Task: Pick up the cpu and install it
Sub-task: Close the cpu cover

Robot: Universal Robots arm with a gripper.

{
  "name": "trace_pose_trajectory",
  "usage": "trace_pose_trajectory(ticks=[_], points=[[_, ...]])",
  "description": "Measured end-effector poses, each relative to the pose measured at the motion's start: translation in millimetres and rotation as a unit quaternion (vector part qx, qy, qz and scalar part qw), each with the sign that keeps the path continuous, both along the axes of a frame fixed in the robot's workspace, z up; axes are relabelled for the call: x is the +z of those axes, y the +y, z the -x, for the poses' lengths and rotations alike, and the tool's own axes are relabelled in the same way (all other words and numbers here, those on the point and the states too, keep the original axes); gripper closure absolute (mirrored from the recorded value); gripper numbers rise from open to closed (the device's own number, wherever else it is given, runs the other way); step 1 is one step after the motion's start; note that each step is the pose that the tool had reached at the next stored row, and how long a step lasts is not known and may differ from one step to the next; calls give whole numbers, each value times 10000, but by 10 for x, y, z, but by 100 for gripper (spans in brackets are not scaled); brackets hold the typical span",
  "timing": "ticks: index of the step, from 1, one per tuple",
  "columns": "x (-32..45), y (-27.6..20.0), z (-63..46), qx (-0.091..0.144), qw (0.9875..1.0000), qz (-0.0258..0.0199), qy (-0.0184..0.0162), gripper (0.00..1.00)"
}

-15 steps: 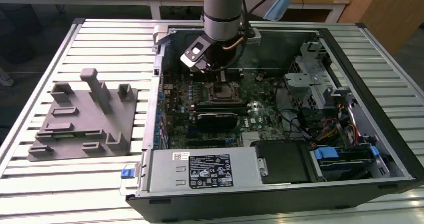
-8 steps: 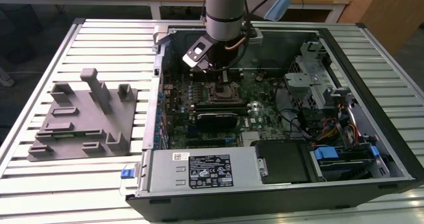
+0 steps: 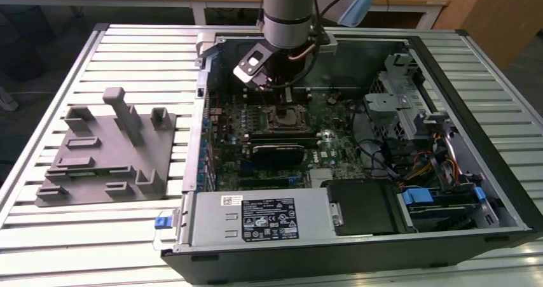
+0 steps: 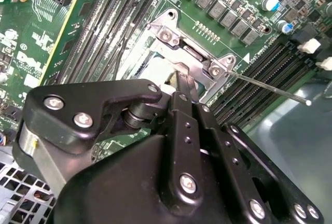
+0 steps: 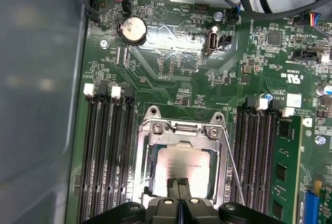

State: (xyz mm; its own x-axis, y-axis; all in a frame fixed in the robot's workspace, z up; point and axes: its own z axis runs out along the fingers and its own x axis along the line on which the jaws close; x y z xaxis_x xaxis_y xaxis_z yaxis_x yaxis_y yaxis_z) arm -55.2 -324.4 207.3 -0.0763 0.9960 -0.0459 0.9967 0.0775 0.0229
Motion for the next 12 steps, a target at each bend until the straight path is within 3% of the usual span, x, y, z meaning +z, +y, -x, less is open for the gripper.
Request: trace_pose_trajectory(ticks=[12], points=[[12, 0, -79, 0, 10000, 0, 1, 89]])
